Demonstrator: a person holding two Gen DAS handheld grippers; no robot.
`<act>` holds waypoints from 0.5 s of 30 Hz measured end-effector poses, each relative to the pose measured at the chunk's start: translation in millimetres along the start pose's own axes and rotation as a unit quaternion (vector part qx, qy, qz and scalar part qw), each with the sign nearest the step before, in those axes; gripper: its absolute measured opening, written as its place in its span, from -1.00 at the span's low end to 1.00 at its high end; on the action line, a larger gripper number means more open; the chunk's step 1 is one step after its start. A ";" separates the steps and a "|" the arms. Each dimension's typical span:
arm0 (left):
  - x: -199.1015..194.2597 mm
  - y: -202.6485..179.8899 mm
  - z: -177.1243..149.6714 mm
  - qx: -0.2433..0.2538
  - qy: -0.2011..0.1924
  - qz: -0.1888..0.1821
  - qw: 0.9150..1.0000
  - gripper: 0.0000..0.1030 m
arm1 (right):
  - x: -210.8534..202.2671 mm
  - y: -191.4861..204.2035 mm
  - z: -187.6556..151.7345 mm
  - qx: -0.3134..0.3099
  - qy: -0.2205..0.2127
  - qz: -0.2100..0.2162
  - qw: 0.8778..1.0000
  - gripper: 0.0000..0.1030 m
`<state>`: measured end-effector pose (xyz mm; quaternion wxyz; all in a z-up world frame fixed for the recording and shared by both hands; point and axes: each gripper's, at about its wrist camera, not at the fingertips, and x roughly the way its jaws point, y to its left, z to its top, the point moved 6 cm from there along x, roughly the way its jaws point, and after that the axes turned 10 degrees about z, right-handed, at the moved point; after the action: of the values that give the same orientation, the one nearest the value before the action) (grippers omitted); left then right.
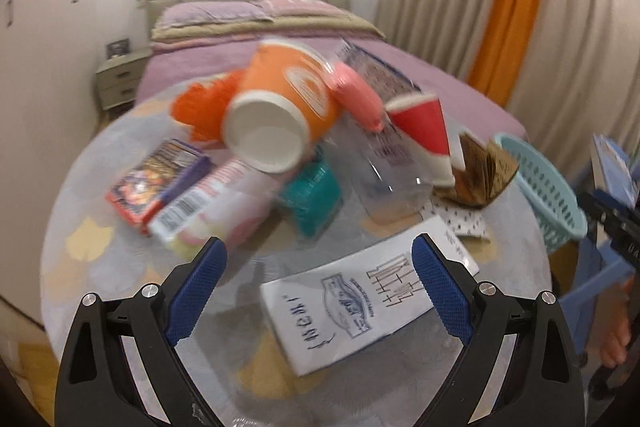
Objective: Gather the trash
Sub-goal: 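Grasp the white milk carton with the left tool while the right tool grasps brown cardboard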
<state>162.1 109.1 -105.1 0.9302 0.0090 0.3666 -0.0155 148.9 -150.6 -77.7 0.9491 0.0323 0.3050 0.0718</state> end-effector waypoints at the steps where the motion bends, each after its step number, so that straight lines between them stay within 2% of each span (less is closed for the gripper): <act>1: 3.6 -2.7 -1.7 0.008 0.009 -0.004 1.000 0.74 | 2.1 0.8 0.5 0.000 0.003 0.002 1.000 0.20; 6: 5.7 -11.2 -16.7 0.036 0.050 -0.028 0.998 0.67 | 9.4 4.4 -1.2 -0.004 0.010 0.004 1.000 0.20; 9: -6.5 -18.1 -27.0 0.049 0.069 -0.064 0.994 0.67 | 15.6 6.5 -3.1 -0.005 0.017 0.007 1.000 0.20; 15: -26.1 -35.3 -38.5 0.078 0.070 -0.094 0.990 0.67 | 22.6 10.3 -6.9 -0.007 0.026 0.013 1.000 0.20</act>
<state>115.6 75.5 -115.6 0.8933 0.0481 0.4274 -0.1305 161.8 -136.8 -95.3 0.9401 0.0280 0.3283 0.0871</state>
